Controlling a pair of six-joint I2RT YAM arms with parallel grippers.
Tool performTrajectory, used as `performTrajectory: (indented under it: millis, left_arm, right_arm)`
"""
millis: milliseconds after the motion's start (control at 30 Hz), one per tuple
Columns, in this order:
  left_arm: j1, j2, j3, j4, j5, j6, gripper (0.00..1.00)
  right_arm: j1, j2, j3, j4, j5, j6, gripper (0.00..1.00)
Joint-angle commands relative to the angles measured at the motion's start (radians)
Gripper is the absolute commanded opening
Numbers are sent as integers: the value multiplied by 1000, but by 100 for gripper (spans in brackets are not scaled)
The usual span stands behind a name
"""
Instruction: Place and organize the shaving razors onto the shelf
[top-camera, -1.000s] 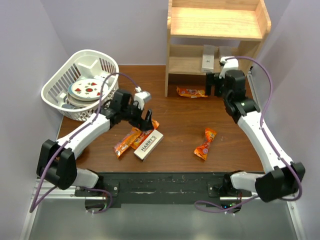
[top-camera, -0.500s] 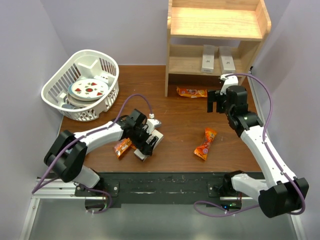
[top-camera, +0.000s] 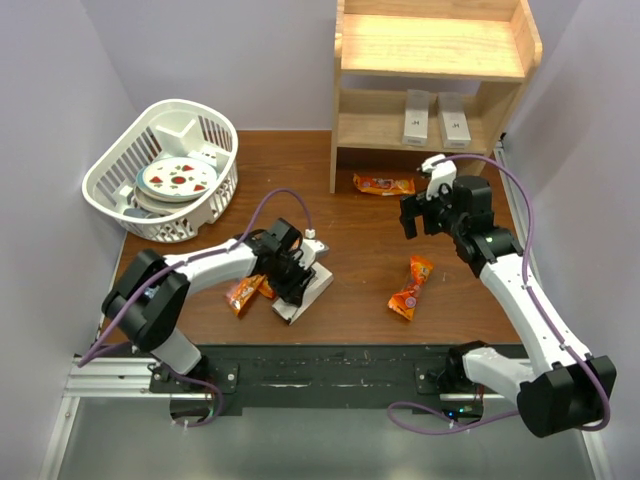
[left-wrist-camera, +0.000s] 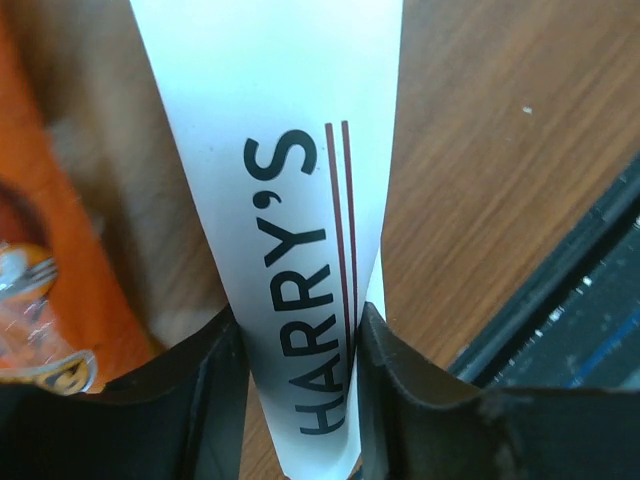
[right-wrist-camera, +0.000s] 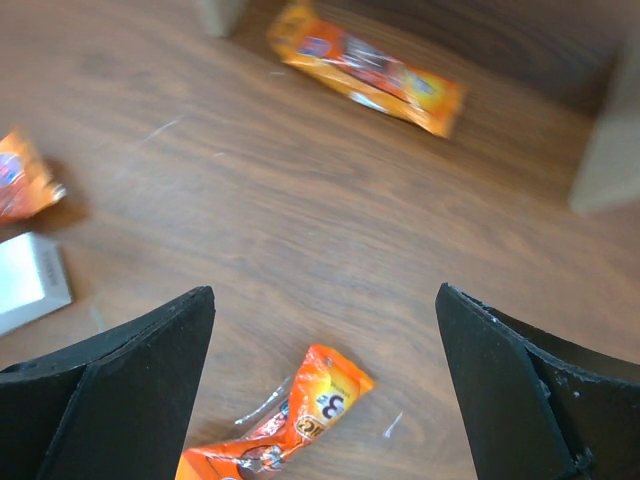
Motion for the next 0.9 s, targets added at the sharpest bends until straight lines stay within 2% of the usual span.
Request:
performTrajectory:
  millis: [0, 33, 100, 200, 267, 367, 467, 700, 867]
  left_arm:
    - [-8, 93, 112, -145, 242, 154, 33]
    - [-5, 148, 136, -243, 304, 256, 33]
    - [-5, 192, 196, -315, 399, 335, 32]
    - [6, 198, 262, -404, 394, 453, 32]
    - [55, 215, 325, -454, 400, 562, 33]
    - [115, 291, 431, -590, 426, 680, 39]
    - [150, 350, 506, -675, 459, 731, 41]
    - [159, 410, 566, -750, 449, 814, 46]
    - [168, 456, 626, -819, 460, 869, 48]
  right_arm:
    - [1, 0, 11, 31, -343, -250, 96]
    - [1, 9, 8, 24, -394, -299, 96]
    - [13, 17, 0, -3, -504, -470, 96]
    - [65, 26, -47, 5, -542, -701, 99]
    - [119, 29, -106, 25, -559, -872, 99]
    - [182, 43, -207, 62, -605, -1090, 99]
    - [223, 94, -239, 82, -643, -1200, 99]
    - [314, 284, -177, 192, -664, -1217, 99]
    - [358, 379, -143, 194, -684, -1272, 99]
